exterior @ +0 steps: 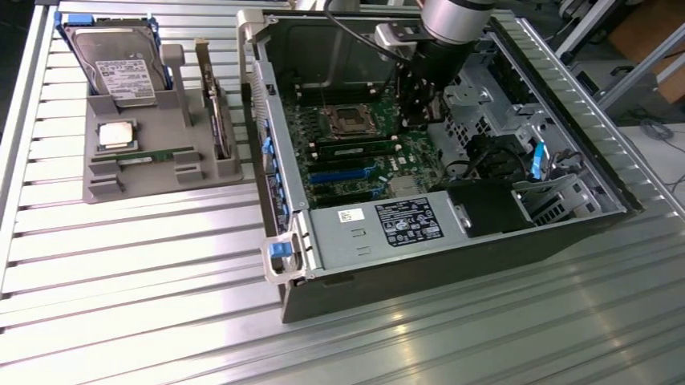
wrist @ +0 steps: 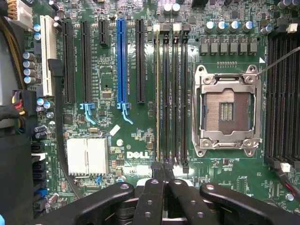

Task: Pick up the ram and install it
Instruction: 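Press down the ram until it locks into place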

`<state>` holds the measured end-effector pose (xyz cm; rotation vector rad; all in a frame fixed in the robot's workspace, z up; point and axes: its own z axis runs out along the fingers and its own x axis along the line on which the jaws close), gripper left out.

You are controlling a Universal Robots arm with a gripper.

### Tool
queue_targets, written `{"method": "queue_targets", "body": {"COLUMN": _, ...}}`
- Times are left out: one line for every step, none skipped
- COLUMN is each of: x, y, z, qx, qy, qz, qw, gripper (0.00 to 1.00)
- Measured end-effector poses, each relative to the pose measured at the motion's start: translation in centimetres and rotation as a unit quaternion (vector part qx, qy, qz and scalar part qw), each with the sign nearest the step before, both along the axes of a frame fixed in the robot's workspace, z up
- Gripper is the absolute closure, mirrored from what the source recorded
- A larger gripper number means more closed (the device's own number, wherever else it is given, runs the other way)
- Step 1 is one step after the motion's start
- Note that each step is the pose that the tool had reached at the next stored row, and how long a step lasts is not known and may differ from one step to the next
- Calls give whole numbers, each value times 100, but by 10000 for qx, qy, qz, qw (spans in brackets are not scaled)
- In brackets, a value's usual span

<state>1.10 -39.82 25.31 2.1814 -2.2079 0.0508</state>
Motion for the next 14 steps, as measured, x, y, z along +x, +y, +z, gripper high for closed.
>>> {"method": "queue_targets", "body": {"x": 0, "y": 0, "z": -8, "qx": 0, "qy": 0, "qz": 0, "qw": 10000, "gripper": 89}}
{"method": "queue_targets", "body": {"x": 0, "y": 0, "z": -17, "qx": 0, "qy": 0, "qz": 0, "qw": 10000, "gripper": 89}}
{"method": "queue_targets", "body": {"x": -1, "y": 0, "z": -21, "qx": 0, "qy": 0, "qz": 0, "qw": 10000, "gripper": 89}}
{"method": "queue_targets", "body": {"x": -1, "y": 0, "z": -25, "qx": 0, "qy": 0, "qz": 0, "qw": 10000, "gripper": 89}}
{"method": "queue_targets", "body": {"x": -1, "y": 0, "z": -31, "qx": 0, "qy": 0, "qz": 0, "qw": 10000, "gripper": 89}}
{"method": "queue_targets", "body": {"x": -2, "y": 0, "z": -36, "qx": 0, "qy": 0, "qz": 0, "qw": 10000, "gripper": 89}}
{"method": "queue_targets", "body": {"x": -2, "y": 0, "z": -46, "qx": 0, "qy": 0, "qz": 0, "qw": 10000, "gripper": 89}}
{"method": "queue_targets", "body": {"x": -2, "y": 0, "z": -62, "qx": -1, "qy": 0, "qz": 0, "qw": 10000, "gripper": 89}}
{"method": "queue_targets", "body": {"x": -2, "y": 0, "z": -67, "qx": -1, "qy": 0, "qz": 0, "qw": 10000, "gripper": 89}}
{"method": "queue_targets", "body": {"x": -2, "y": 0, "z": -73, "qx": -2, "qy": 0, "qz": 0, "qw": 10000, "gripper": 89}}
{"method": "queue_targets", "body": {"x": -3, "y": 0, "z": -80, "qx": -2, "qy": 0, "qz": 0, "qw": 10000, "gripper": 89}}
{"method": "queue_targets", "body": {"x": -3, "y": 0, "z": -89, "qx": -3, "qy": 0, "qz": 0, "qw": 10000, "gripper": 89}}
{"method": "queue_targets", "body": {"x": -2, "y": 0, "z": -96, "qx": -3, "qy": 0, "qz": 0, "qw": 10000, "gripper": 89}}
{"method": "queue_targets", "body": {"x": -2, "y": 0, "z": -103, "qx": -4, "qy": 0, "qz": 0, "qw": 10000, "gripper": 89}}
